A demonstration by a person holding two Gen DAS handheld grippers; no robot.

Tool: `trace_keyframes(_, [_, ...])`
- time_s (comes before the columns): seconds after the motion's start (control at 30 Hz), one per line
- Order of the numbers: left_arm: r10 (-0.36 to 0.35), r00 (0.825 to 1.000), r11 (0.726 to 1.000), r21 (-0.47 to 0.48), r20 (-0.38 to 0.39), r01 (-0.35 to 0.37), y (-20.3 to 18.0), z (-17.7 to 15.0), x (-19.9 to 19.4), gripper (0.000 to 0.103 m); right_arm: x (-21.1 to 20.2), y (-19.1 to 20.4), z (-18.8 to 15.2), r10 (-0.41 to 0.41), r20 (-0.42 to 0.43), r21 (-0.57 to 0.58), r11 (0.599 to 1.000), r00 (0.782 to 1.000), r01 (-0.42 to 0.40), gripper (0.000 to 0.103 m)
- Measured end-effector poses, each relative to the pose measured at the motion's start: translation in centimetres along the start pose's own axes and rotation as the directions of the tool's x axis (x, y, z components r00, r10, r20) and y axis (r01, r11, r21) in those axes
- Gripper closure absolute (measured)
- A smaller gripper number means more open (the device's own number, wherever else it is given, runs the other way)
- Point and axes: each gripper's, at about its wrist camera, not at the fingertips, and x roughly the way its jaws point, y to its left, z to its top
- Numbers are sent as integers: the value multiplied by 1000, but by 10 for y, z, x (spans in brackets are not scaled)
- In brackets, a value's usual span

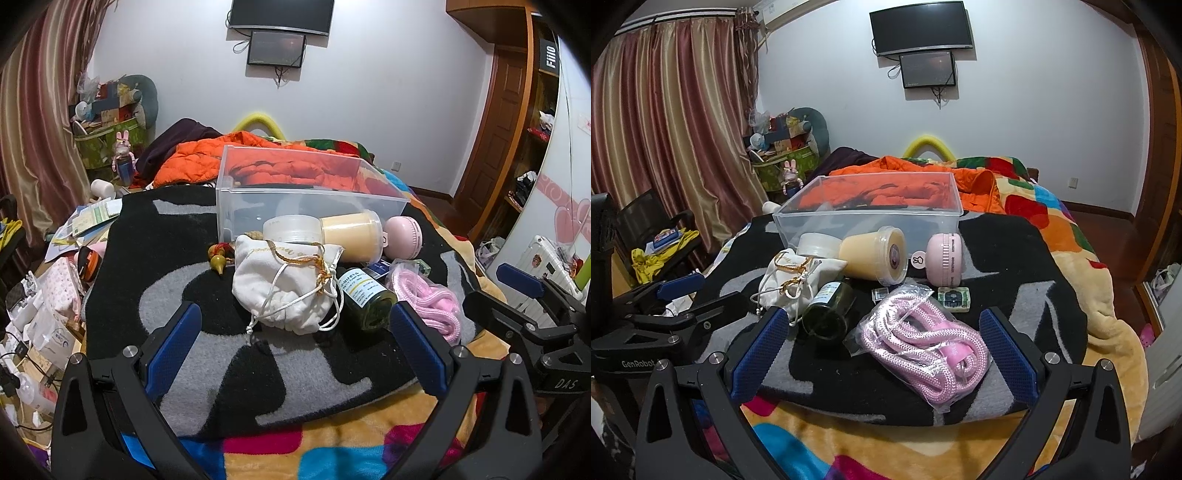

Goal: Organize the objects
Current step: 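Move left tool toward white pouch while right tool moves toward bagged pink rope, then grasp white drawstring pouch with left tool while right tool grasps bagged pink rope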

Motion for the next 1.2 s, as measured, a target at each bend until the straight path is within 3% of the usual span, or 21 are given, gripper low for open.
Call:
trace_keyframes(0.37, [15,999,999,-31,-35,-16,13,10,24,0,20,-19,-4,-29,-46,19,999,999,29,0])
trace_keyframes(0.8, [8,981,997,-73,-194,-22,23,-5,81,0,62,-43,-22,-52,-157,36,998,986,59,0])
trace_keyframes(1.2, [57,981,998,-1,-186,-58,-1,5,108,0,72,-48,-30,-2,-174,67,998,985,14,0])
